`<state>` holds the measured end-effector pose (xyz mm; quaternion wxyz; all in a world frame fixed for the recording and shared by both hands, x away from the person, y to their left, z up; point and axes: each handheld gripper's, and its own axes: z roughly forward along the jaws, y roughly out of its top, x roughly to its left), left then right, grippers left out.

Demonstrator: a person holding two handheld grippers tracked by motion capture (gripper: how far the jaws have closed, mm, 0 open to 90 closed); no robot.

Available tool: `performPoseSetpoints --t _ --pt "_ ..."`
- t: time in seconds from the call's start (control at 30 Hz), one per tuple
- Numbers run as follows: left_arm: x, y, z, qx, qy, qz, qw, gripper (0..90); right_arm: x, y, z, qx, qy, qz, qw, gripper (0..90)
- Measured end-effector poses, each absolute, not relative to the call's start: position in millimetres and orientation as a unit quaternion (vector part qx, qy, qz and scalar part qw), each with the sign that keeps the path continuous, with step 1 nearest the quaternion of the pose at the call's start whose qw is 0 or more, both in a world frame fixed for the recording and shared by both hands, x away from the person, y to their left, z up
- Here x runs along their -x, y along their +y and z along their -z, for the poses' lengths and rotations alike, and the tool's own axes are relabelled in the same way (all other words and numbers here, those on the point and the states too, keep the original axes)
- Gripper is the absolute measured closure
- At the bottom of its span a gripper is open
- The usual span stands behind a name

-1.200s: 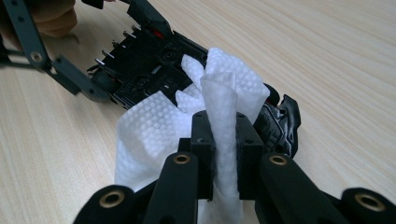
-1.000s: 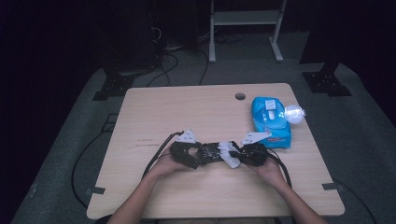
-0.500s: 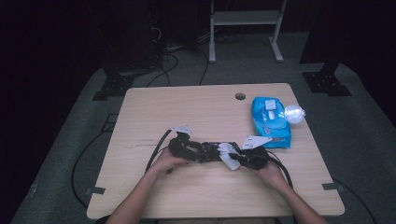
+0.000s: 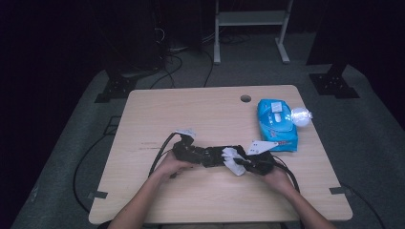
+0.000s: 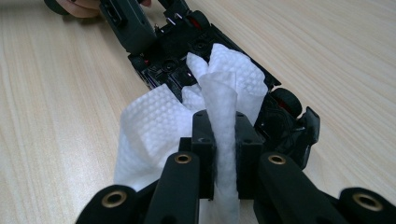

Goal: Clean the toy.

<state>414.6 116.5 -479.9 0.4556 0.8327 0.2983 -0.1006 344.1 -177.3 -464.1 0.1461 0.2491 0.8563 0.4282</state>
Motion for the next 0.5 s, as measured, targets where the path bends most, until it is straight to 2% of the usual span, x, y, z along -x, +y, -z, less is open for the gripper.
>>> performPoseSetpoints --t 0.23,0.5 --pt "-405.7 114.2 475.9 -0.841 0.279 0.060 0.459 23.5 -340.8 -177.8 464.9 -0.251 0.853 -0.432 0.148 81.8" --pt "-383.5 106.6 468.4 -0.857 0.241 -0.027 0.455 23.7 -336.0 -179.3 462.8 -0.259 0.856 -0.427 0.133 81.8"
